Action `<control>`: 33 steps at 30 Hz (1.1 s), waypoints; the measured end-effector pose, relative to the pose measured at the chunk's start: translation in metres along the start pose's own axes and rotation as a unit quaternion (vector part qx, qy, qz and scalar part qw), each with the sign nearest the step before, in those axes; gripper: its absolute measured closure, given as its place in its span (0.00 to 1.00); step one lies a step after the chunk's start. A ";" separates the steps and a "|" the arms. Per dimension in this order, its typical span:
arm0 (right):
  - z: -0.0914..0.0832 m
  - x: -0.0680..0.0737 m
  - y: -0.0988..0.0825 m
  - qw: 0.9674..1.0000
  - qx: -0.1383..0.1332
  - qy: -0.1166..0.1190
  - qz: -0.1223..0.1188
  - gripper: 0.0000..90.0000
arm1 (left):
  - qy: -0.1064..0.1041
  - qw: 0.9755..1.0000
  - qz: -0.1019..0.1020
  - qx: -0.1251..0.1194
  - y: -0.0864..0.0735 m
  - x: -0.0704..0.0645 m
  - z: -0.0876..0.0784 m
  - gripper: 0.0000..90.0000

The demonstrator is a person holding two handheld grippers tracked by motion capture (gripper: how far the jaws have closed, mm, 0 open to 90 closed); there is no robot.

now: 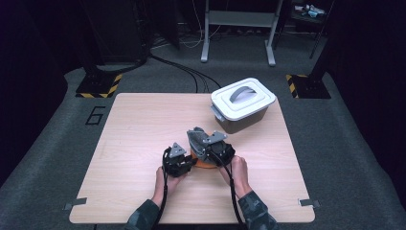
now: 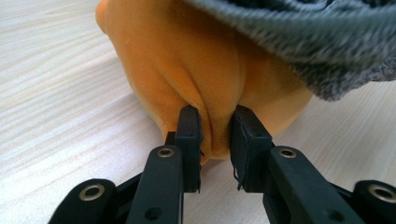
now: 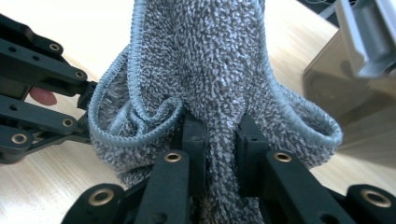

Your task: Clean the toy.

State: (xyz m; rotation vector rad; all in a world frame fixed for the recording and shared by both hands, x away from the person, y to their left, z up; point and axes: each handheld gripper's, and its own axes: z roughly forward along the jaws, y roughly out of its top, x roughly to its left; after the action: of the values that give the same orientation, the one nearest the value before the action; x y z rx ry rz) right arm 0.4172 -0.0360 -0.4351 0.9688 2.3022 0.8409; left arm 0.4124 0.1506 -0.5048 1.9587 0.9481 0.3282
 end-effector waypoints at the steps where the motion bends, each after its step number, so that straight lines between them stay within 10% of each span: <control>1: 0.000 -0.002 -0.001 1.000 -0.001 0.002 0.002 0.86 | -0.001 1.000 -0.003 -0.001 0.000 -0.001 0.000 0.83; 33: -0.004 -0.040 -0.056 0.997 0.025 -0.019 0.072 0.86 | -0.007 1.000 -0.005 -0.001 -0.001 0.001 0.002 0.83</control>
State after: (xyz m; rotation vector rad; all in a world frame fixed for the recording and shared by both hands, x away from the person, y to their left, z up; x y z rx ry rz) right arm 0.4143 -0.0990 -0.4636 1.1737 2.2525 0.8170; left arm 0.4141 0.1501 -0.5069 1.9511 0.9477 0.3109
